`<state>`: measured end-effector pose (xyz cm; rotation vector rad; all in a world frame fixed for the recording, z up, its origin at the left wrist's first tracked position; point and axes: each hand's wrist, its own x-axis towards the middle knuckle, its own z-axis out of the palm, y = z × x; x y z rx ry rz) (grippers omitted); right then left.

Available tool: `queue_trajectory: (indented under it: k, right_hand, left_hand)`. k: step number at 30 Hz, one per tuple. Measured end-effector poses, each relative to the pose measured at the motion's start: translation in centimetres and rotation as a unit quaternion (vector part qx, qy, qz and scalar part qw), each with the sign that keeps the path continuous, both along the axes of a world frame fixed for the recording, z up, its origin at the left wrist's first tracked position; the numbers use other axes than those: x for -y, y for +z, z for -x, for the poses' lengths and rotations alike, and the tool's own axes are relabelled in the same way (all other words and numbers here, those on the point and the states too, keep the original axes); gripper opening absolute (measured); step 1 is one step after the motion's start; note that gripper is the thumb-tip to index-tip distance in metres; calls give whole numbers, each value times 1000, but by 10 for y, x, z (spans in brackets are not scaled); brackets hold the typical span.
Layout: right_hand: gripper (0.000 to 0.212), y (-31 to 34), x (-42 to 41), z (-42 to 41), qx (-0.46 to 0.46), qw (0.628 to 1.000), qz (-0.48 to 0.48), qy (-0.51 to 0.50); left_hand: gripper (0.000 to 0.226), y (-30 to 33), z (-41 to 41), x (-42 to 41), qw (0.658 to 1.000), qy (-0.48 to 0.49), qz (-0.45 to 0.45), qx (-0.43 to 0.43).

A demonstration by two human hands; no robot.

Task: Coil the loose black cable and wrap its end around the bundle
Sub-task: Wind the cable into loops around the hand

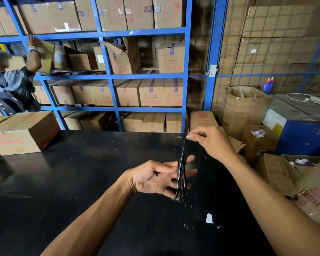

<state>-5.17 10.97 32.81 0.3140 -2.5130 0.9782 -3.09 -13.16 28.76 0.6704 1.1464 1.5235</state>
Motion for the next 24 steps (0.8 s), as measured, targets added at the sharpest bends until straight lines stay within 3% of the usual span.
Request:
queue_trajectory:
  k: [3, 8, 10, 14, 19, 24]
  right_hand:
    - [10, -30, 5, -8, 78, 997, 15, -9]
    - [15, -73, 22, -35, 93, 993, 63, 27]
    - [10, -81, 32, -47, 69, 993, 84, 34]
    - [16, -87, 42, -63, -20, 999, 34, 7]
    - [7, -87, 45, -75, -85, 996, 3, -15]
    - [7, -88, 48, -74, -23, 989, 144, 3]
  left_hand:
    - [54, 14, 5, -1, 998, 10, -65, -10]
    - [49, 21, 24, 1, 982, 130, -131, 47]
    - [46, 17, 31, 0, 968, 194, -140, 72]
    - [39, 8, 37, -6, 937, 290, -155, 116]
    - [37, 2, 31, -9, 929, 319, -136, 129]
    - [34, -4, 25, -11, 922, 341, -119, 138]
